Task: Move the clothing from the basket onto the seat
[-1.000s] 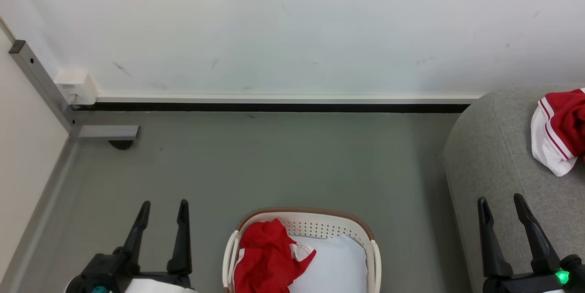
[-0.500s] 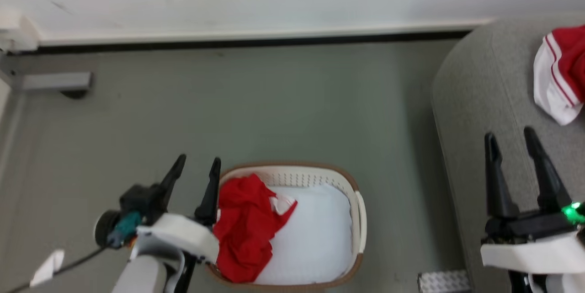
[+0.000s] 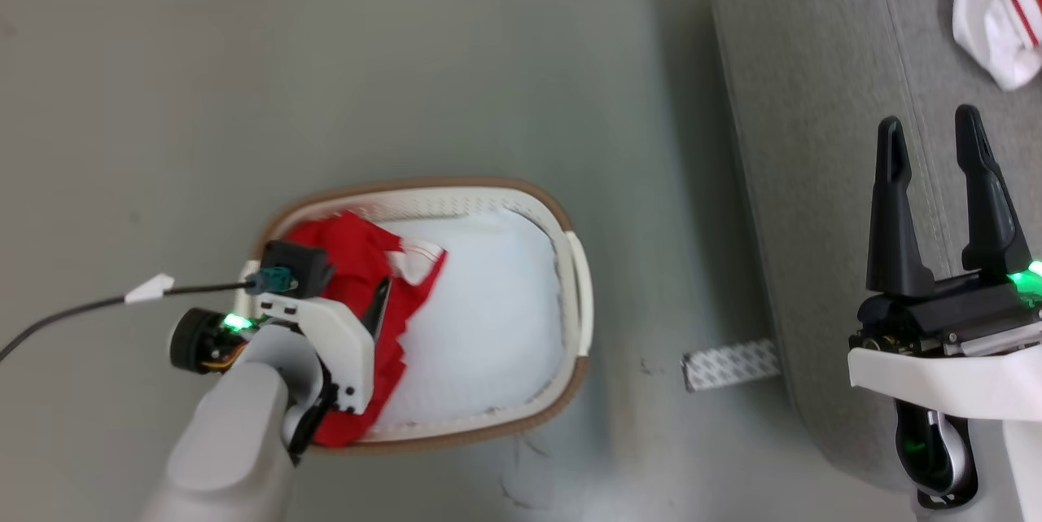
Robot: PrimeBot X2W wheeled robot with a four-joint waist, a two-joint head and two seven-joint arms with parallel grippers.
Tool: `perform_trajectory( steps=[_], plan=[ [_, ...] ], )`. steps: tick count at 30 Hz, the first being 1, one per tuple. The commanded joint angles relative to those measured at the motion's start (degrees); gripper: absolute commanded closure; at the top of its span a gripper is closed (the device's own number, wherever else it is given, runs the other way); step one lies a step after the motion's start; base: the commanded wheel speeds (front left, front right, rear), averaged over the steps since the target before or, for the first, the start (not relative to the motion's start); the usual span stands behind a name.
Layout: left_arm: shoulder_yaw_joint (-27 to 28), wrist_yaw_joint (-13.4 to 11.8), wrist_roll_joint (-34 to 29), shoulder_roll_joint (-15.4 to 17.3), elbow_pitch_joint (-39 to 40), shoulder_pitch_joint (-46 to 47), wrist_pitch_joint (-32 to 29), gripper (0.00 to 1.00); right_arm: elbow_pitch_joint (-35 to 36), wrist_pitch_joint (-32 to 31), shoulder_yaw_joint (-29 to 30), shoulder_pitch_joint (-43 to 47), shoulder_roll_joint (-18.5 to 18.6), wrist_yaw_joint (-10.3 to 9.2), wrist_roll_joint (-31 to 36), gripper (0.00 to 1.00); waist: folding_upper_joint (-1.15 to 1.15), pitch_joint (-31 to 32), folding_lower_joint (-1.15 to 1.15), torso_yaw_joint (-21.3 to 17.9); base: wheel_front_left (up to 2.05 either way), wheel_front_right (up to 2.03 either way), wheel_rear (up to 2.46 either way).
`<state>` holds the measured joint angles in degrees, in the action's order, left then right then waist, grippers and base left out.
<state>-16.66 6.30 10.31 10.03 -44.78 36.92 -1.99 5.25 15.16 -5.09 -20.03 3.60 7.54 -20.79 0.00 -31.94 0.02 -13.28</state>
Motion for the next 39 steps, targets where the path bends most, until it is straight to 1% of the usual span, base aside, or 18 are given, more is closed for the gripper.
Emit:
perform_trajectory(
  steps=[1,5,9,15,18,21,23,24,25,26,33,36,39],
  plan=[
    [-0.2,0.1,-0.5,0.9,-1.5,0.8,-0.8,0.0,0.2,0.0,-0.1,-1.0,-0.2,-0.1,-0.3,0.0,0.0,-3.9,-0.02,-3.3,0.0,0.0,0.0],
    [-1.4,0.3,-1.2,2.1,-8.8,3.2,-5.5,0.0,0.3,0.0,-0.6,-1.8,-0.6,-0.1,-0.8,0.0,0.0,-6.2,-0.02,-5.2,0.0,0.0,0.0],
    [-2.6,0.6,-1.8,3.3,-14.0,5.0,-7.9,0.0,0.3,0.0,-1.6,-2.8,-0.8,-0.1,-2.1,0.0,0.0,-8.4,-0.02,-6.7,0.0,0.0,0.0],
    [-5.4,0.5,-4.2,5.5,-19.0,8.7,-10.5,0.0,0.5,0.0,-3.0,-4.0,-0.8,-0.1,-5.1,0.0,0.0,-12.1,-0.02,-9.1,0.0,0.0,0.0],
    [-7.8,0.5,-6.1,5.2,-20.7,10.1,-12.1,0.0,0.3,0.0,-3.6,-4.6,-0.8,-0.1,-6.2,0.0,0.0,-13.4,-0.02,-10.1,0.0,0.0,0.0],
    [-10.1,0.5,-8.5,6.9,-21.8,12.0,-12.8,0.0,0.1,0.0,-4.0,-4.9,-0.7,-0.1,-6.9,0.0,0.0,-14.4,-0.02,-10.9,0.0,0.0,0.0],
    [-11.3,0.5,-9.2,7.2,-22.6,12.7,-12.8,0.0,0.0,0.0,-4.1,-5.0,-0.8,-0.11,-7.1,0.0,0.0,-14.9,-0.02,-11.3,0.0,0.0,0.0],
    [-11.7,0.6,-9.3,6.9,-23.0,13.0,-12.8,0.11,0.0,0.0,-4.0,-5.1,-0.7,-0.11,-7.2,0.0,0.0,-15.0,-0.02,-11.4,0.0,0.0,0.0],
    [-12.1,0.7,-9.5,6.7,-23.0,13.3,-12.3,0.58,0.0,0.0,-3.8,-5.0,-0.7,-0.11,-7.4,0.0,0.0,-15.1,-0.02,-11.4,0.0,0.0,0.0],
    [-12.5,0.7,-9.6,6.5,-23.0,13.7,-11.8,1.0,0.0,0.0,-3.8,-5.0,-0.7,-0.11,-7.4,0.0,0.0,-15.1,-0.02,-11.4,0.0,0.0,0.0],
    [-13.5,0.9,-8.5,4.7,-24.6,13.9,-8.8,1.0,-1.0,0.0,-3.3,-5.2,-0.7,-0.11,-6.8,0.0,0.0,-12.7,-0.02,-10.6,0.0,0.0,0.0],
    [-13.7,0.9,-7.3,3.1,-25.0,12.6,-6.7,1.0,-1.6,0.0,-3.1,-4.7,-0.7,-0.11,-5.8,0.0,0.0,-9.7,-0.02,-9.5,0.0,0.0,0.0],
    [-13.4,1.1,-6.2,0.7,-25.2,11.0,-3.8,1.0,-2.3,0.0,-2.5,-3.3,-0.7,-0.11,-4.6,0.0,0.0,-5.0,-0.02,-8.0,0.0,0.0,0.0]
  ],
)
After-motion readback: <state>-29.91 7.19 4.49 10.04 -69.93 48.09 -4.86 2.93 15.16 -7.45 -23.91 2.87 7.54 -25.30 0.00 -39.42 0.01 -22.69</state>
